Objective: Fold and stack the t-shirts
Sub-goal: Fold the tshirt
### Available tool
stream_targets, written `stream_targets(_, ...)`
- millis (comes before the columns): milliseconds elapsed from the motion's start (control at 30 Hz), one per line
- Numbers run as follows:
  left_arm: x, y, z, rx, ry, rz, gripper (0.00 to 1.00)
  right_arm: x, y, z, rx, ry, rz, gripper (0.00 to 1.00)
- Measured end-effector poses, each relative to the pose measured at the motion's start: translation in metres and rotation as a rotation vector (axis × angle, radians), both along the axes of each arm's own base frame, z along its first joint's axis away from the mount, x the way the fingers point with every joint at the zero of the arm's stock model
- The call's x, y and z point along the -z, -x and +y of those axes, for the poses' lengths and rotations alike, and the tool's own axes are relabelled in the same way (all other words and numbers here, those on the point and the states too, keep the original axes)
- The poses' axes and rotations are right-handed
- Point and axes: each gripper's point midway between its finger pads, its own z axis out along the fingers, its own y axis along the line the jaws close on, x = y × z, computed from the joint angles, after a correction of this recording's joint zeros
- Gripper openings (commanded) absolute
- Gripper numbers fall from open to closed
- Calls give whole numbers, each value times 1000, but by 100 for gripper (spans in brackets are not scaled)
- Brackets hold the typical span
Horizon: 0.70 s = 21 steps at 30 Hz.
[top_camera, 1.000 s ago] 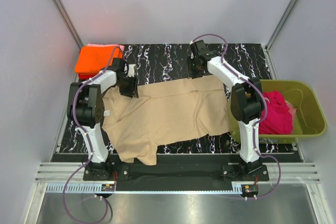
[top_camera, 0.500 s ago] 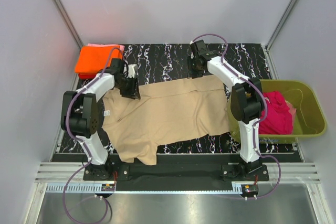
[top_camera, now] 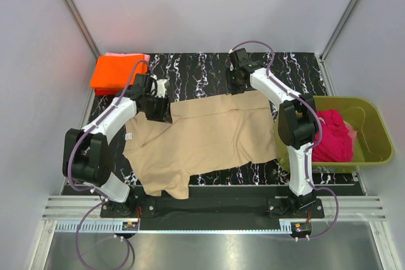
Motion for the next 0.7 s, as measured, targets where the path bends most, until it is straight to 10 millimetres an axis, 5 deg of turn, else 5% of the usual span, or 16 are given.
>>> stream_targets(167, 2, -24, 21, 14, -128, -84, 48, 1, 1, 0, -1, 0, 3, 36)
stream_targets(433, 38, -69, 56, -52, -149, -1, 46, 3, 2, -1, -4, 5, 7, 36)
stream_targets(700, 48, -77, 50, -33, -120, 31, 43, 4, 2, -1, -6, 6, 8, 36)
